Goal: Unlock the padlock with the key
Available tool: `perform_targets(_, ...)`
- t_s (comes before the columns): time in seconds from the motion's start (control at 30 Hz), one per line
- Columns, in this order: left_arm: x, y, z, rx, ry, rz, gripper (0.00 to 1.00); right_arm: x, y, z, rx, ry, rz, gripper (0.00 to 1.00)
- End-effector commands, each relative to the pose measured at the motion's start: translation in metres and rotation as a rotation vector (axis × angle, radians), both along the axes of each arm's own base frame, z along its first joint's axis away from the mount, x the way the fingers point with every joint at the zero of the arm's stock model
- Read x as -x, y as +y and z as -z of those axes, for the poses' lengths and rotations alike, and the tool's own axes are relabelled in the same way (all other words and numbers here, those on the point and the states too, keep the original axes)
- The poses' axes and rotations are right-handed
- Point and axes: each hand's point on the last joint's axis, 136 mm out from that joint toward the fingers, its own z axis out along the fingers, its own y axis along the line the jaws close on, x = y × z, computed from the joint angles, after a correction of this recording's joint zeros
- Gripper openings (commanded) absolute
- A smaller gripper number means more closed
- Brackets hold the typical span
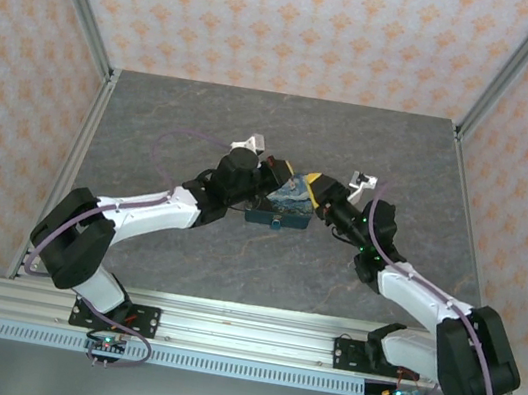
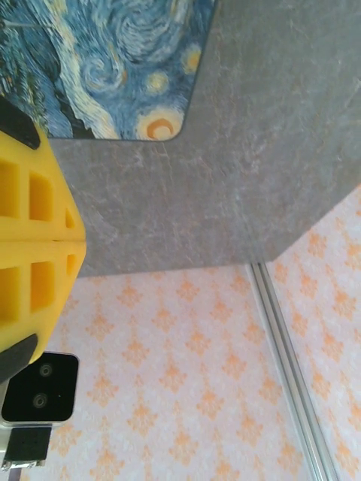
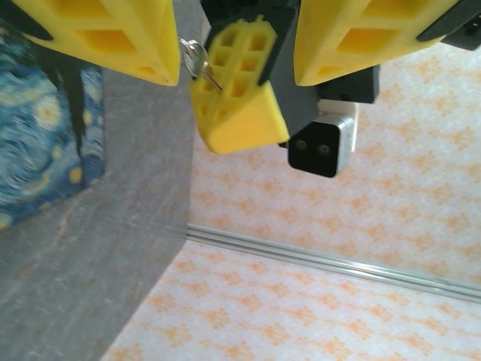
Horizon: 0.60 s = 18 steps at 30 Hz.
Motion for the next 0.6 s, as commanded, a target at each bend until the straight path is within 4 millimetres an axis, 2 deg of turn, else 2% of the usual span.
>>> perform_targets(0.0,-0.002,0.004,-0.045,0.108,-0.126,-0.009,0.00,-0.009,0.005,-0.029,-0.048,-0.082,-0.010,0.44)
perform_targets(0.23,-0.001,0.008,-0.056,0.150,-0.150,-0.024,0.00,-0.023,0.018,-0.034,-0.087,-0.100,-0.048,0.42)
perform_targets(0.57,-0.007,0.007,-0.055,0.174,-0.146,-0.051,0.00,-0.017,0.022,-0.037,-0.124,-0.120,-0.086,0.39)
